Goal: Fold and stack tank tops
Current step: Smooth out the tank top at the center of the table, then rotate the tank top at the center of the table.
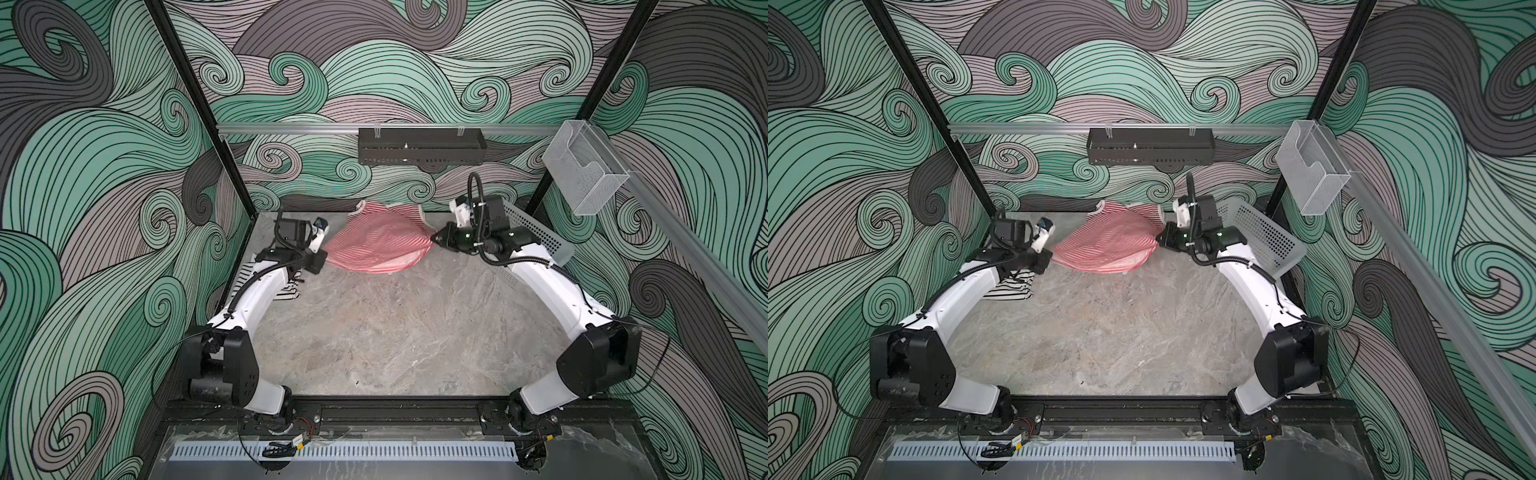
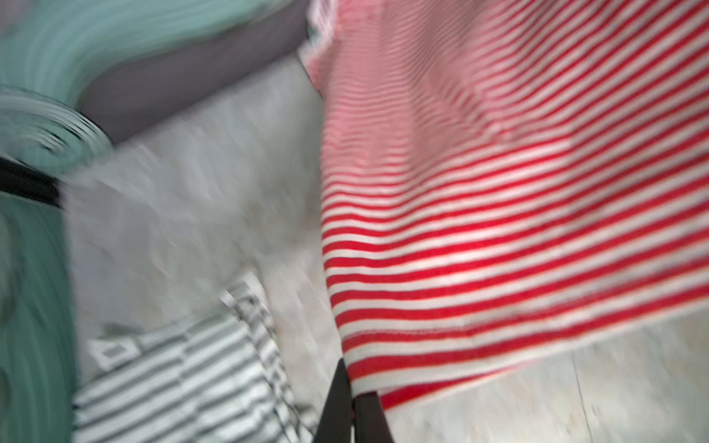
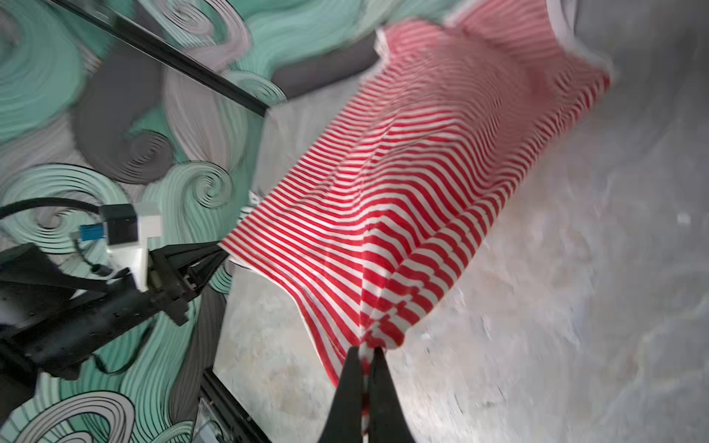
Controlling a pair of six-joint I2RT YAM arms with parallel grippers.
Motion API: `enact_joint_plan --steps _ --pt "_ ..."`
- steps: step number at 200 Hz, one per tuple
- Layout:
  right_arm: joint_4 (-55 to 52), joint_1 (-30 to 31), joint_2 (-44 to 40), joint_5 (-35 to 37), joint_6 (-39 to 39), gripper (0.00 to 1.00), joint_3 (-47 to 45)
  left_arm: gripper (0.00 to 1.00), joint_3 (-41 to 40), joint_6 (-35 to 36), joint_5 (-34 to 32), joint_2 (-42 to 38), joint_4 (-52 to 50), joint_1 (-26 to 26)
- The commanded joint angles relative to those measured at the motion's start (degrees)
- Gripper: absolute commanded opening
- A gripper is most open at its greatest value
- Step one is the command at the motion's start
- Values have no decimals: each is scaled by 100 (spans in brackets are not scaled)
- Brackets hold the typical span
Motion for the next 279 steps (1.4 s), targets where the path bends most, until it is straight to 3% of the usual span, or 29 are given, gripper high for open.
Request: enact_joint_plan --steps 1,36,89,159,173,187,195,215,242,279 --pt "330 53 -446 34 184 0 -813 0 -261 497 773 -571 -412 -45" --pt "205 38 -537 194 99 0 -1879 0 -990 788 962 -304 -780 -250" --pt "20 53 -900 263 101 0 -2755 0 -917 1229 164 772 -1852 -874" --pt "-282 66 -1428 226 149 0 -3502 0 -1045 1633 -157 531 -2317 -1169" --pt "-393 70 -1437 167 135 20 -3541 13 -996 1739 -158 522 -2557 -1174" --pt "-542 79 -1501 196 117 40 -3482 18 -892 1885 -201 522 -2850 -1171" --pt "-648 88 -1569 284 113 46 -3408 20 -837 1965 -276 493 -2965 -1169" --pt "-879 118 -1694 486 144 49 -3118 22 -601 2254 -368 456 -3395 -1151" --pt "-734 300 -1589 554 344 44 -2834 23 -44 2424 -371 463 -3599 -1008" --pt "-24 947 -649 641 864 18 -2693 23 1101 2304 -293 1264 -3192 -809"
